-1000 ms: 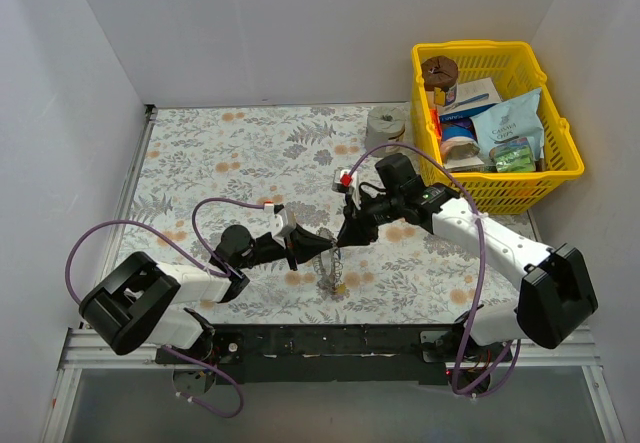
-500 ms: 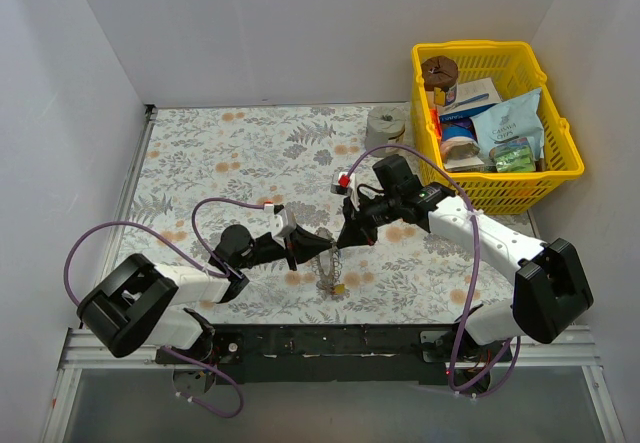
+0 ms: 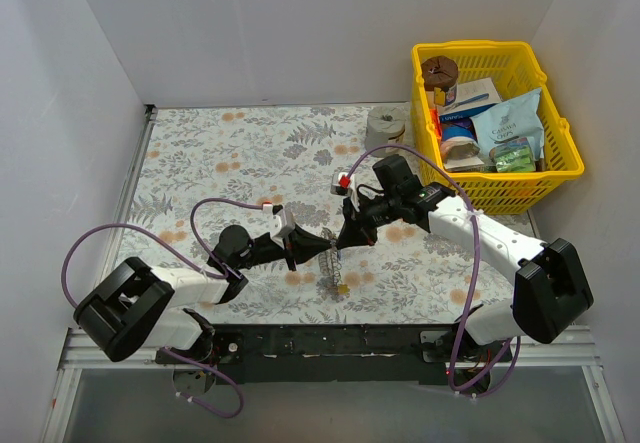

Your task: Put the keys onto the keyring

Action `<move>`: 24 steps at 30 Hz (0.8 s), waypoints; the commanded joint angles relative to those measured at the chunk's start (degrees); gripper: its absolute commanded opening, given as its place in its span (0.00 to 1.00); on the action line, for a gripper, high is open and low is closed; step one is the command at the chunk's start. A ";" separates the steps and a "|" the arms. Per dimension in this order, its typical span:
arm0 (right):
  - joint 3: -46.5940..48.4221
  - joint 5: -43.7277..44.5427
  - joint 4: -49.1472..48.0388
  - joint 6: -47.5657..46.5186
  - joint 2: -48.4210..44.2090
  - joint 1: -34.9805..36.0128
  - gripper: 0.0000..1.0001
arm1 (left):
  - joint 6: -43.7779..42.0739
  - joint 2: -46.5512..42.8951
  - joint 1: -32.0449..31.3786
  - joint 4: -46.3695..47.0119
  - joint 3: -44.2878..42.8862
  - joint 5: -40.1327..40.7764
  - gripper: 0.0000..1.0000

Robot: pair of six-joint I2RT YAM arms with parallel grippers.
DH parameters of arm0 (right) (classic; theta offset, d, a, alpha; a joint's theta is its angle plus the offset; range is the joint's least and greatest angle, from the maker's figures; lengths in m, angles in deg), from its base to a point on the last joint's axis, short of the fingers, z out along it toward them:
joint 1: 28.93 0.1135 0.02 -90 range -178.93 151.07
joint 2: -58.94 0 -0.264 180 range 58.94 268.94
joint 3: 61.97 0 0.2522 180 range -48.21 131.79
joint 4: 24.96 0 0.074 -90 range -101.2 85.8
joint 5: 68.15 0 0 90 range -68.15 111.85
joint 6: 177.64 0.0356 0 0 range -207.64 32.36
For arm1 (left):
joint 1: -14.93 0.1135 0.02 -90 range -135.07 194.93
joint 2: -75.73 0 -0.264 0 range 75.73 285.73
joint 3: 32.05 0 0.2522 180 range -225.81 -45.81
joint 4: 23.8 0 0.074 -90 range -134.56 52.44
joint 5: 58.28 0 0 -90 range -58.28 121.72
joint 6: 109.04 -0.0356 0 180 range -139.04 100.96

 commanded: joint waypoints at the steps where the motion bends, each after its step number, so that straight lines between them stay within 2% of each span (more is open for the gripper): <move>1: 0.97 -0.10 0.79 -1.20 0.57 0.01 0.01 | 0.35 -3.72 0.02 5.12 -0.55 -0.69 0.00; 14: -0.34 -1.68 -1.32 -1.73 1.71 0.01 0.01 | 2.81 -2.84 0.02 10.66 -0.02 -1.48 0.00; 24: -2.19 -4.76 -6.67 0.99 1.45 0.01 0.01 | 5.80 -0.21 0.02 15.93 0.15 -2.36 0.00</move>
